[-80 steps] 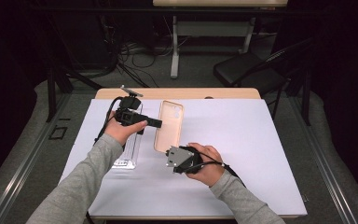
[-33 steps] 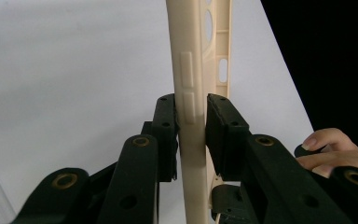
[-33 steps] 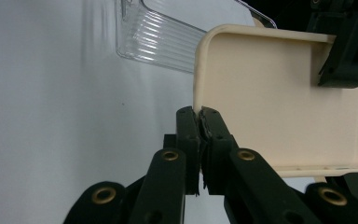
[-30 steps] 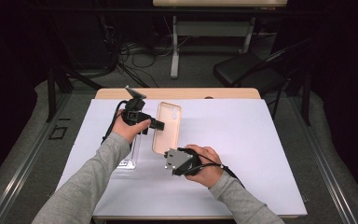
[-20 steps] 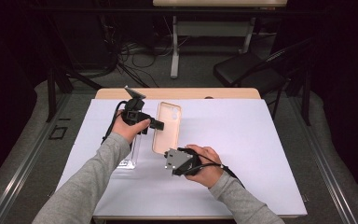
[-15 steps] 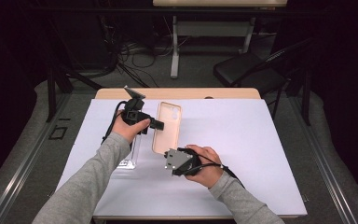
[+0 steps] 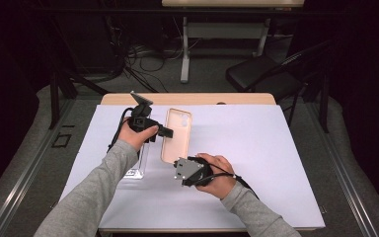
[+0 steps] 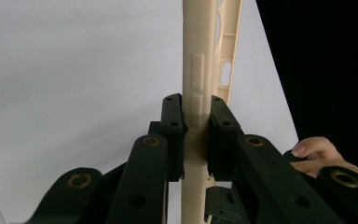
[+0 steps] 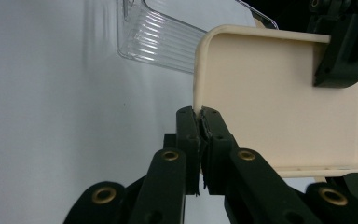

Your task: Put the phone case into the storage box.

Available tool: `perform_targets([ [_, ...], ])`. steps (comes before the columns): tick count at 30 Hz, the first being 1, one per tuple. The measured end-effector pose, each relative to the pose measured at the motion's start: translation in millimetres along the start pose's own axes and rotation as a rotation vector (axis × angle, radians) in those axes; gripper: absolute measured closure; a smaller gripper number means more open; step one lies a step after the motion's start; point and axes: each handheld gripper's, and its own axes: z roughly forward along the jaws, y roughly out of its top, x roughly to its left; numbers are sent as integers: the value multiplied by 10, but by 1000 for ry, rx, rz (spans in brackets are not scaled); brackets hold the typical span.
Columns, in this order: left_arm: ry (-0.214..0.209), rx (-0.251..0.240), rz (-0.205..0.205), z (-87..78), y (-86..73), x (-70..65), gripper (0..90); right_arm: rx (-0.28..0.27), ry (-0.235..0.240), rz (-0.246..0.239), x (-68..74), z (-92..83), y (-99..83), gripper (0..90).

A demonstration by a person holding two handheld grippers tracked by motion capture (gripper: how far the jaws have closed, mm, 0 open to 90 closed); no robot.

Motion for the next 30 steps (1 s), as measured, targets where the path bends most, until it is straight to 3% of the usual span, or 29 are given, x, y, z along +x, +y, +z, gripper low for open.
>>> perform_targets([
  [30, 2, -1, -2, 17, 6, 6, 803, 8, 3, 26, -13, 16, -11, 869],
])
